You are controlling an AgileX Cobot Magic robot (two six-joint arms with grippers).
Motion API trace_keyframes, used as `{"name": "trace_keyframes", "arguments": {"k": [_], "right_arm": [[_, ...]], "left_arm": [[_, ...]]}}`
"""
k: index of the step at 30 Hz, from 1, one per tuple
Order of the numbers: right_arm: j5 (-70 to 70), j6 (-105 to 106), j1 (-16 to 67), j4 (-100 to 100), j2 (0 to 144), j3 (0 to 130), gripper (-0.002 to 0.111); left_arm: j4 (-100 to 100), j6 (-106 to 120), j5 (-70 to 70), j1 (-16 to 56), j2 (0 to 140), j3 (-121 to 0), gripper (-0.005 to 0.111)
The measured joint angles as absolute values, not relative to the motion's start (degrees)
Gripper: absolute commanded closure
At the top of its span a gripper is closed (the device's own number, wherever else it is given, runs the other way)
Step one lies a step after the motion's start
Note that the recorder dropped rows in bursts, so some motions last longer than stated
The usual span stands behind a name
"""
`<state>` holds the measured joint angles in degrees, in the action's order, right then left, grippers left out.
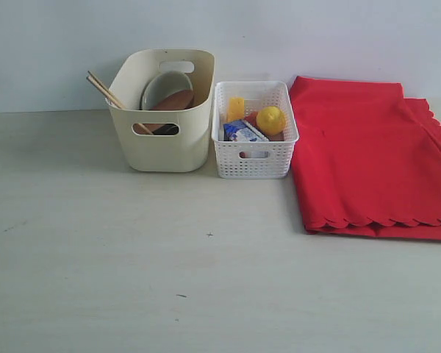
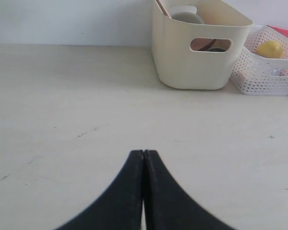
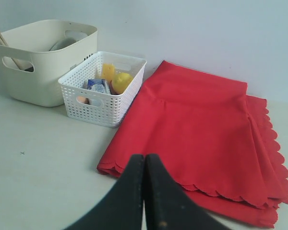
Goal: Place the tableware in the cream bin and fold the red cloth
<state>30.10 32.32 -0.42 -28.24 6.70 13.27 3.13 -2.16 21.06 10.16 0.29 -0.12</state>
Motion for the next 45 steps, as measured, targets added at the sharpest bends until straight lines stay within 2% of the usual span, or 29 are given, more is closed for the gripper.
{"name": "trace_keyframes", "arguments": {"k": [8,45], "right_arm": [[30.1,32.3,-0.4,-28.2,6.7,13.3,0.108],[28.7,32.3,-0.4,-29.9,6.7,13.3,0.108]], "left_arm": [[3.0,-2.5,21.1,6.9,0.3,-0.1,0.107],[3.0,-2.6,21.1,6.9,0.3,-0.1,0.107]]}}
